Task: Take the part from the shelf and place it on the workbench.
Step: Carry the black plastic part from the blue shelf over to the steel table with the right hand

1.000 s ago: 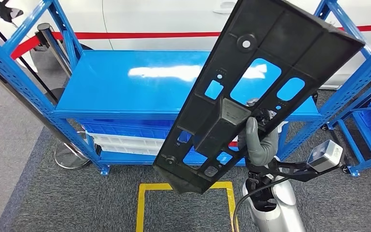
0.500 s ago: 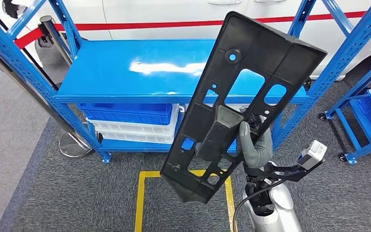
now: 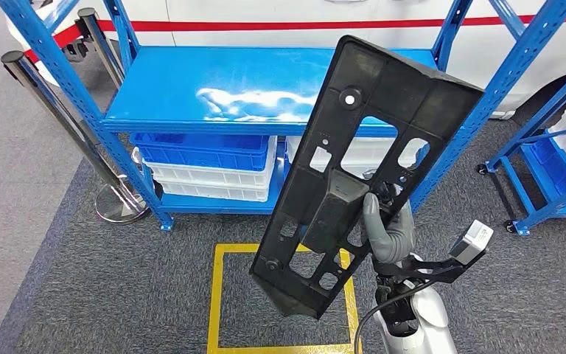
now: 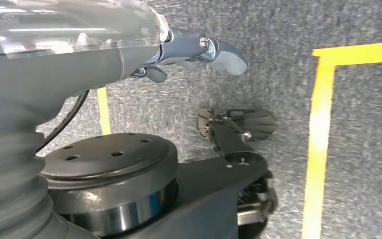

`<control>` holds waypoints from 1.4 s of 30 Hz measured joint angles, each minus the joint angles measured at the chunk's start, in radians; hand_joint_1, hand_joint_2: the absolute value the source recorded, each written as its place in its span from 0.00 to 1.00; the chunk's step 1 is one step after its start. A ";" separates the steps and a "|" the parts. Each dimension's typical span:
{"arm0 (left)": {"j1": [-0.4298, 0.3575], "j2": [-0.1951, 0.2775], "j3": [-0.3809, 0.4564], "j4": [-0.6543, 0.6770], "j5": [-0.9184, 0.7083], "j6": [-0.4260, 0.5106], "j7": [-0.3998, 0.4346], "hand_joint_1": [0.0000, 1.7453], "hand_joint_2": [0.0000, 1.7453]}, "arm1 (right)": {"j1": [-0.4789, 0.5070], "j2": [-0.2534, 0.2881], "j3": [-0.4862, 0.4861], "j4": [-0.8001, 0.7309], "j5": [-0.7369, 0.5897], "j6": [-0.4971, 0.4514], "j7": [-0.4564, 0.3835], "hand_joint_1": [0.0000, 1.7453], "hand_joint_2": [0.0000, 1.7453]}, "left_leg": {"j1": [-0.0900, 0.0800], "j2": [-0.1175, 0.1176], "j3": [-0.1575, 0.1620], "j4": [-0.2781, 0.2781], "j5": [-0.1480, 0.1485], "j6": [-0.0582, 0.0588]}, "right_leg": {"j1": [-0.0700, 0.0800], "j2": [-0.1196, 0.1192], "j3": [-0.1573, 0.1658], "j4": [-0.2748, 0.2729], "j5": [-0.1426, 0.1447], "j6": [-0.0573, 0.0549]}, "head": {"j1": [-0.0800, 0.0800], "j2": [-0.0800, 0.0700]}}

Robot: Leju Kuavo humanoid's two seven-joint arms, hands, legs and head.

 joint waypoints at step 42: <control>0.009 0.000 0.000 -0.001 0.004 0.022 -0.010 0.00 1.00 | -0.029 0.043 -0.019 0.045 0.020 0.031 0.012 1.00 1.00 | 0.009 0.005 -0.026 0.243 -0.203 -0.057 | 0.007 0.008 0.060 -0.231 0.063 -0.067 | 0.000 0.000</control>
